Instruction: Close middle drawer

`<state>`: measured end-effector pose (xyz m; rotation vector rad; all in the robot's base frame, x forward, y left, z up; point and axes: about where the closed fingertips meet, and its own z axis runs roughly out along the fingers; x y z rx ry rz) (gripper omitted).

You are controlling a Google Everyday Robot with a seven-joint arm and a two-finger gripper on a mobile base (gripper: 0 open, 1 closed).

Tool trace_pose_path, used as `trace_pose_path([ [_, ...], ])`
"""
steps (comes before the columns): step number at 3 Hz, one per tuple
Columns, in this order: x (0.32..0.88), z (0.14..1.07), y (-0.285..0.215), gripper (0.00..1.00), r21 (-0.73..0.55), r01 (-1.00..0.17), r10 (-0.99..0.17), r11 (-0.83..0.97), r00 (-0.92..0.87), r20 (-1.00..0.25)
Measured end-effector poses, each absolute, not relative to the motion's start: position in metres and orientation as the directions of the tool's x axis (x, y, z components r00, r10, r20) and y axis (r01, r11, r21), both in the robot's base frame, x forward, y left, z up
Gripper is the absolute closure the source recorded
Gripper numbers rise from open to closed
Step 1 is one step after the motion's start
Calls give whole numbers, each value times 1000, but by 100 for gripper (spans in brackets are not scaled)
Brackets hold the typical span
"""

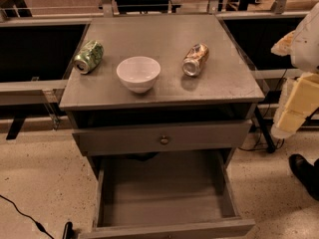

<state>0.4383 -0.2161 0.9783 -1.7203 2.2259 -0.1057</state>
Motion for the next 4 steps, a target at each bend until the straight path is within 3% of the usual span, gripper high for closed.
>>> trace_pose_path([
  [3,429,942,-202,0,-222,-947,-961,232,-188,-203],
  [4,417,866,-197,0,-143,-952,-938,270,-226,-265],
])
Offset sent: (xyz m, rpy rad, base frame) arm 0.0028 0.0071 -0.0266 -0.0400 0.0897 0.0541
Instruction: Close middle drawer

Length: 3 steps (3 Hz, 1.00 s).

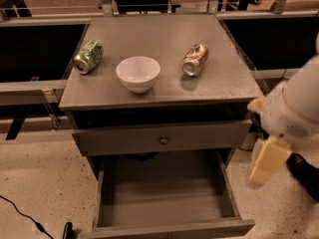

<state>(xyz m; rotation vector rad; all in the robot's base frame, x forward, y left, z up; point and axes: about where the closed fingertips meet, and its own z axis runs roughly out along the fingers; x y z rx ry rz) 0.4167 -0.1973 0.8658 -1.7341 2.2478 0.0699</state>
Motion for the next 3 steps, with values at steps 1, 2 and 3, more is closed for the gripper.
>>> trace_pose_path([
  [1,385,792,-185,0,-45,-958,-905,282,-250,-345],
  [2,370,772,-185,0,-10,-958,-903,285,-265,-339],
  [3,373,776,-185,0,-18,-958,-903,285,-262,-340],
])
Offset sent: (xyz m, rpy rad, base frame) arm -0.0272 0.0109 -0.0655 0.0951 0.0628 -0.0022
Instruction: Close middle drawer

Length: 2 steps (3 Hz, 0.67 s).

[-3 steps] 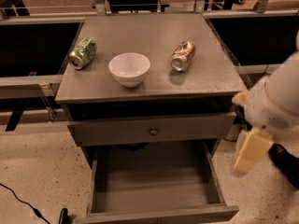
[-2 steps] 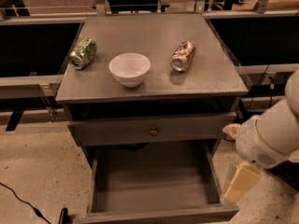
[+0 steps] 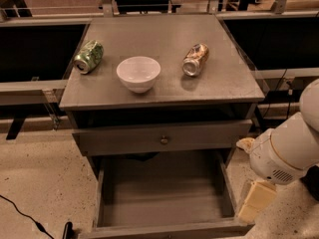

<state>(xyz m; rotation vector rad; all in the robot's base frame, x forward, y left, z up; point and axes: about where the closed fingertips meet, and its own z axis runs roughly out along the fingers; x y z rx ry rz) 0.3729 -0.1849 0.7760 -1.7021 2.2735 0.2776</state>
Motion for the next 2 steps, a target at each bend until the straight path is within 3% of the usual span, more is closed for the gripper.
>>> trace_pose_path([
  [1,373,754,-185,0,23,-975,-941,221,-219,-257],
  [2,361,685,-206,0,92,-993,-992,68,-77,-96],
])
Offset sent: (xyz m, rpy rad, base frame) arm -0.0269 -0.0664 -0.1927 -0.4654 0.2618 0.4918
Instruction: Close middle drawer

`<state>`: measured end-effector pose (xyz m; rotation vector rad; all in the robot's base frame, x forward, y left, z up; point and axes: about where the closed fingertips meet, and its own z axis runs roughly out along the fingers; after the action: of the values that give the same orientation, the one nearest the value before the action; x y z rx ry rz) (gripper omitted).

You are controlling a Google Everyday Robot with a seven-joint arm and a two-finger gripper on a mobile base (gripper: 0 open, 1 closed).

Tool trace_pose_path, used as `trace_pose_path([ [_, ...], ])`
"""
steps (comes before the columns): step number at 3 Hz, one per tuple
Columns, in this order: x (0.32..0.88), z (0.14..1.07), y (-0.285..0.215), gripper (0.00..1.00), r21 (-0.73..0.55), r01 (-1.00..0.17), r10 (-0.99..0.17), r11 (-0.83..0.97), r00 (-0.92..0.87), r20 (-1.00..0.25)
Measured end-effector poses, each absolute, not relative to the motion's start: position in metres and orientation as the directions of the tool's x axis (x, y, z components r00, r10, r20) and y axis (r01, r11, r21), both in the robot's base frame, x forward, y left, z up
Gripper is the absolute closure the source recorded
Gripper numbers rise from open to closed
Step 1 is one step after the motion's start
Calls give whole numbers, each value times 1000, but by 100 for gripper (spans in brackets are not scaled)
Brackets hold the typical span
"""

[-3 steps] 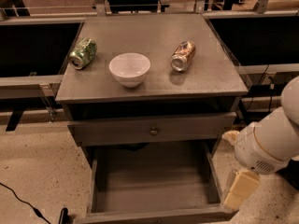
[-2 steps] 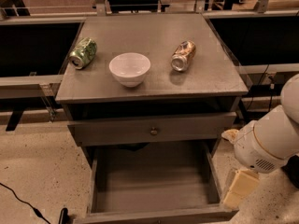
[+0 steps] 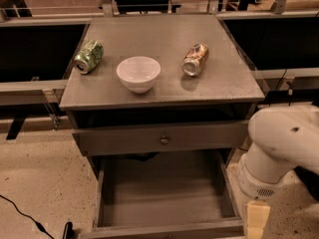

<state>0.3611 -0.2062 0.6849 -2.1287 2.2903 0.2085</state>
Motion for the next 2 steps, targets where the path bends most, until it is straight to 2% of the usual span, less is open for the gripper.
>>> trace_pose_path([
  [1,351,637,-231,0,121,-991,-997,-62,57,-48],
  [2,350,636,-232,0,121,-988,-995,-92,87,-48],
])
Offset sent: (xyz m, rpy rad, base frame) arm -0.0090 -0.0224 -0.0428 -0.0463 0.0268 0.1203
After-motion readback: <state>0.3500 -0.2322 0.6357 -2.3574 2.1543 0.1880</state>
